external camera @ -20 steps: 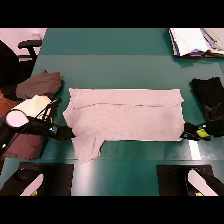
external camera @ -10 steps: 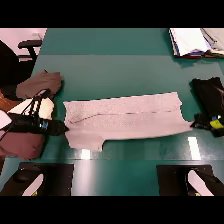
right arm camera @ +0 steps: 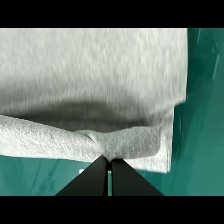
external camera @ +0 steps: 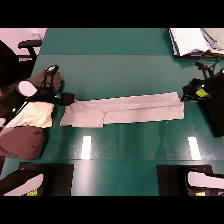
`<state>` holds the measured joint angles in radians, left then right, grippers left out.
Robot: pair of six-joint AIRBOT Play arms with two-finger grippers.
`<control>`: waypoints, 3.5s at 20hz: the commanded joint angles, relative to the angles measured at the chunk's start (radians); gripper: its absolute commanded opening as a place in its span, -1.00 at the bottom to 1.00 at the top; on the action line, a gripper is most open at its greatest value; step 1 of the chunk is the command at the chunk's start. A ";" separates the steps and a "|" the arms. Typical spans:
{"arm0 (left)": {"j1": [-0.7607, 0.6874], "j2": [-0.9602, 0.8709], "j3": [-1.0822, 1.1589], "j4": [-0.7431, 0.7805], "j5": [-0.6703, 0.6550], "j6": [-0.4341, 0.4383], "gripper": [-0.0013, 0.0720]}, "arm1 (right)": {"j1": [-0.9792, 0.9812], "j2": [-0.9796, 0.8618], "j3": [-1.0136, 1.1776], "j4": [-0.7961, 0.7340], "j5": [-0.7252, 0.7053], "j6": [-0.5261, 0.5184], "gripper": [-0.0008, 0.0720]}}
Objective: Fold the shirts.
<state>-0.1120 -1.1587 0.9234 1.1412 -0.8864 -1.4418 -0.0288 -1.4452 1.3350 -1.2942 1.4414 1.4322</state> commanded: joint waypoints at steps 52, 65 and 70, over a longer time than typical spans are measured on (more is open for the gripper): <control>-0.354 -0.579 0.556 -0.227 0.036 -0.050 -0.91 | 0.447 0.046 0.365 0.623 -0.100 -0.132 -0.94; 0.120 0.051 0.556 0.086 -0.078 -0.050 -0.91 | 0.955 -0.245 0.366 0.561 -0.405 -0.188 0.00; 0.085 0.050 0.536 0.082 -0.125 -0.050 -0.91 | 0.760 -0.130 0.207 0.401 -0.287 -0.167 -0.01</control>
<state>-0.0185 -1.1233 1.4708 1.2167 -0.9886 -1.4918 0.8173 -1.6249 1.6325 -0.8173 1.1069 1.2533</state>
